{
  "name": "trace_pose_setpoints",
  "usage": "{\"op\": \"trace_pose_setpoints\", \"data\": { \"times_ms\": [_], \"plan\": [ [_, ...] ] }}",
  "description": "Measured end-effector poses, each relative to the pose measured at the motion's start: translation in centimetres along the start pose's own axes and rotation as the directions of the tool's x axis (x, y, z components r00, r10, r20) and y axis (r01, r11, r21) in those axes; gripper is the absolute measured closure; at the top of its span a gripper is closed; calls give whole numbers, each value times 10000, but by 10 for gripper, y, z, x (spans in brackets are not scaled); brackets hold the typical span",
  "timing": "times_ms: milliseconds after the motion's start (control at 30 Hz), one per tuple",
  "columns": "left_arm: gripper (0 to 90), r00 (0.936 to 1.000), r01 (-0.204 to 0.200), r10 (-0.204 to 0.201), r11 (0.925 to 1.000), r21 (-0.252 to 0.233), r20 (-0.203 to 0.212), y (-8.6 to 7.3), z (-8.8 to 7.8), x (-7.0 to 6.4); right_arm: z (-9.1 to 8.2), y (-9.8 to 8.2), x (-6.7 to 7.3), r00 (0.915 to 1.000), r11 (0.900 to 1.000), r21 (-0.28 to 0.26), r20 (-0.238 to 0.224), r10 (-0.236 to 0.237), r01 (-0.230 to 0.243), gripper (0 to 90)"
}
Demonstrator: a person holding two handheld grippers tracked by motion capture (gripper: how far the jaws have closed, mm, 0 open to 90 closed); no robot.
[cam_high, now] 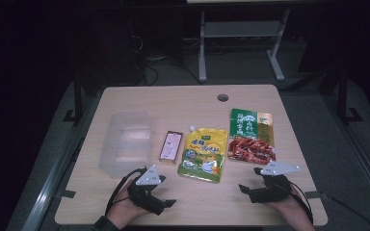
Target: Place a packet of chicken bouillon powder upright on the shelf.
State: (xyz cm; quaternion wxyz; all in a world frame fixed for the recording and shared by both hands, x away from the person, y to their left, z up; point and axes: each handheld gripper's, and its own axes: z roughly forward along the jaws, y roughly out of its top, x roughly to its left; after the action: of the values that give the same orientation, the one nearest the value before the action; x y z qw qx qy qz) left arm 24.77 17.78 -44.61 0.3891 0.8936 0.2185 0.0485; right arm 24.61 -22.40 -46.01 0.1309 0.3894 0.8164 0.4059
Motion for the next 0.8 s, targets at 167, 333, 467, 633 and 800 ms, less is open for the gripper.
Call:
{"op": "trace_pose_setpoints", "data": {
  "times_ms": [167,333,467,633,800],
  "plan": [
    [133,9998,202,-203,9998,75,89,0,0,-1,2,7,-1,9998,10000,22,-171,-71,71,161],
    [133,9992,331,-337,9991,250,210,-1,0,0,4,17,-2,9987,9998,-190,-509,-91,81,259],
    [135,9991,377,-383,9988,325,196,-2,0,1,15,33,-4,9951,9999,-100,-973,-146,137,432],
    [136,9994,317,-321,9993,216,150,-2,-2,2,35,57,-1,9899,9982,69,-1298,-574,588,669],
    [137,9997,259,-259,9996,80,45,-2,-3,1,56,74,2,9846,9962,334,-1579,-747,809,849]
  ]
}}
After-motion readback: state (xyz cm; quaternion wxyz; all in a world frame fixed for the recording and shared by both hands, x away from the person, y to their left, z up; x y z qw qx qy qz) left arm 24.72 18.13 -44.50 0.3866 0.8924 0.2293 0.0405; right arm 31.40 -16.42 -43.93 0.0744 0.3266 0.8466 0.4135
